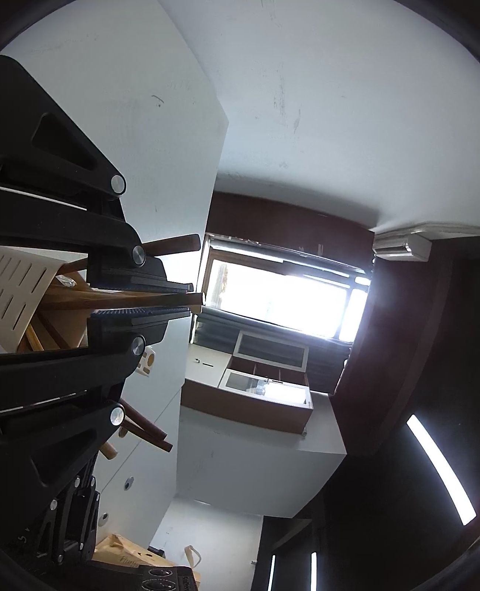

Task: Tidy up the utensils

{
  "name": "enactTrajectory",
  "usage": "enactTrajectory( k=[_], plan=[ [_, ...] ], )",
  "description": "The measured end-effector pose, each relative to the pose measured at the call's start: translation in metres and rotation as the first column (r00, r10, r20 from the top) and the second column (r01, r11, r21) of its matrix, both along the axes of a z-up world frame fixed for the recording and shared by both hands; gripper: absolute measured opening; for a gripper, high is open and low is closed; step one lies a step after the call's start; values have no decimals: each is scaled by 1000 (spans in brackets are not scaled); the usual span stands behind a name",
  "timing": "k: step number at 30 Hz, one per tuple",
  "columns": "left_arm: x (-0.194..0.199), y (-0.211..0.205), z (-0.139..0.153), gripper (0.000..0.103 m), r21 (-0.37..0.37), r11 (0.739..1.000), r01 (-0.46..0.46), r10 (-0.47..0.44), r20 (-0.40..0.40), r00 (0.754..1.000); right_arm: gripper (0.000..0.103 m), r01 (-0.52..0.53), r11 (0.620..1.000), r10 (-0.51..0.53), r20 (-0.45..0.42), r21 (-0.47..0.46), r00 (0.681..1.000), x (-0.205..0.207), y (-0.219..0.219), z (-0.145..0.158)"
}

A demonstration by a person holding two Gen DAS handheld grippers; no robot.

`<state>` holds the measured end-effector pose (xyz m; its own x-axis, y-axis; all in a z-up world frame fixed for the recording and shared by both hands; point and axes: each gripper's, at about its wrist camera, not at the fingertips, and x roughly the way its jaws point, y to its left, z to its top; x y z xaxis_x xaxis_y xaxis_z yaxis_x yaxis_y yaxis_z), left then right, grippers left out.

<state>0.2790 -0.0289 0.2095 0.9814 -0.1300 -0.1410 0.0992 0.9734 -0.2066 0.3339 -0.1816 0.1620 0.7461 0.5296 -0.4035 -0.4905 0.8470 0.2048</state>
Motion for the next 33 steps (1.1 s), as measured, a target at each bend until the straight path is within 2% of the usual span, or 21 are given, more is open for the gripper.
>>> enactTrajectory(
  k=[2, 3, 4, 5, 6, 7, 8, 10, 12, 15, 16, 19, 22, 24, 25, 27, 30, 31, 33],
  plan=[
    [-3, 0, -1, 11, 15, 1000, 0, 0, -4, 1000, 5, -4, 1000, 4, 3, 7, 1000, 1, 0, 1],
    [-6, 1, 0, 28, 13, 1000, -6, 6, 3, 1000, 5, -5, 1000, 5, 8, 20, 1000, 1, 0, 0],
    [-11, 3, 1, 37, 5, 1000, -2, 2, 18, 1000, 6, -2, 1000, 2, 20, 30, 1000, 0, -1, 1],
    [-16, 5, 4, 50, -1, 1000, 6, -6, 36, 999, 12, 5, 999, -6, 41, 33, 999, -3, -2, 2],
    [-22, 5, 6, 56, 2, 1000, -9, 8, 55, 998, 20, 18, 999, -20, 66, 33, 998, -7, -2, 4],
    [-30, 6, 10, 68, 6, 999, -33, 32, 72, 997, 44, 36, 999, -39, 97, 32, 994, -13, -3, 8],
    [-39, 7, 12, 74, 1, 1000, -31, 30, 92, 995, 56, 51, 998, -55, 133, 28, 990, -19, -3, 11],
    [-56, 12, 20, 81, -9, 1000, -18, 19, 114, 993, 57, 69, 998, -68, 195, 4, 978, -33, -2, 18],
    [-74, 18, 24, 94, -22, 1000, -16, 19, 123, 992, 63, 86, 996, -81, 241, -10, 967, -50, -2, 24],
    [-98, 29, 24, 97, -31, 999, -23, 27, 111, 993, 70, 118, 993, -105, 296, -28, 949, -78, -5, 28],
    [-105, 32, 21, 97, -24, 999, -28, 31, 97, 995, 75, 124, 992, -107, 307, -35, 946, -88, -6, 28],
    [-123, 43, 5, 97, -11, 997, -71, 71, 56, 996, 82, 150, 988, -130, 322, -38, 938, -117, -12, 22],
    [-125, 56, -14, 97, -56, 995, -77, 75, -52, 996, 88, 167, 985, -149, 320, -29, 936, -142, -19, 11],
    [-120, 63, -29, 97, -84, 993, -81, 68, -147, 987, 89, 177, 983, -156, 318, -40, 935, -154, -20, 3],
    [-118, 63, -35, 97, -87, 993, -81, 65, -169, 983, 89, 188, 981, -163, 321, -48, 933, -159, -21, -1],
    [-122, 57, -47, 97, -35, 995, -98, 91, -167, 982, 90, 204, 977, -175, 325, -59, 929, -167, -19, -9],
    [-132, 38, -58, 97, 105, 988, -117, 131, -142, 981, 90, 218, 973, -187, 306, -71, 933, -171, -20, -17],
    [-140, 33, -61, 97, 127, 983, -129, 145, -122, 982, 90, 224, 972, -193, 294, -74, 936, -171, -21, -20],
    [-150, 26, -67, 97, 114, 987, -116, 130, -119, 984, 90, 236, 968, -207, 260, -82, 943, -172, -23, -27]
  ],
)
